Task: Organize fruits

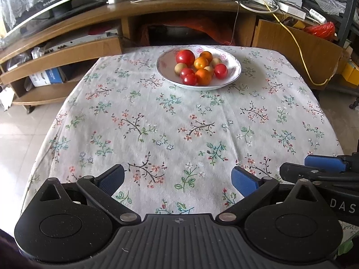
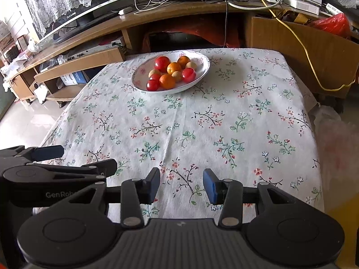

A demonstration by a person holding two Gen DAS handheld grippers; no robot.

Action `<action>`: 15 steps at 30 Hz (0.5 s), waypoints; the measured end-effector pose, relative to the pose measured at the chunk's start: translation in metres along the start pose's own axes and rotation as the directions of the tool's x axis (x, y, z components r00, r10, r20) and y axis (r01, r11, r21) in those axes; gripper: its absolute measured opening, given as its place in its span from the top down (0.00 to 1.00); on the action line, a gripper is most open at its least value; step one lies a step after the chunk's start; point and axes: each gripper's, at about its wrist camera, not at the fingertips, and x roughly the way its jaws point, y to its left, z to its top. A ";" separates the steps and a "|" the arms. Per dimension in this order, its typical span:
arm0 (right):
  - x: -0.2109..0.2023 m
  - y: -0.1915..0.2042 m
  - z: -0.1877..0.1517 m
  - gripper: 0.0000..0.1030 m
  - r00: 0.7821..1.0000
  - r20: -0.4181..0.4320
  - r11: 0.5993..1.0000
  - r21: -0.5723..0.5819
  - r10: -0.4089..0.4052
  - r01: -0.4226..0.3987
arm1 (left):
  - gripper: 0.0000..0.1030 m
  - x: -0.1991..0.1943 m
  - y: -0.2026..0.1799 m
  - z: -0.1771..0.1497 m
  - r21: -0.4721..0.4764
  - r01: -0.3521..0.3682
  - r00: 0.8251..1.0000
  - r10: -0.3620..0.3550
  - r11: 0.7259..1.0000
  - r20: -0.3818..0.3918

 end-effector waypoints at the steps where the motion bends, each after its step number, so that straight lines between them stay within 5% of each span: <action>1: 0.000 0.000 0.000 0.59 1.000 -0.001 1.000 0.000 0.001 -0.001 | 0.01 0.000 0.000 0.000 0.000 0.000 1.000 0.000 1.000 -0.002; 15: -0.001 0.004 -0.007 0.59 1.000 -0.010 1.000 -0.006 -0.002 0.002 | 0.01 -0.003 0.001 -0.005 0.005 -0.012 1.000 0.012 1.000 -0.003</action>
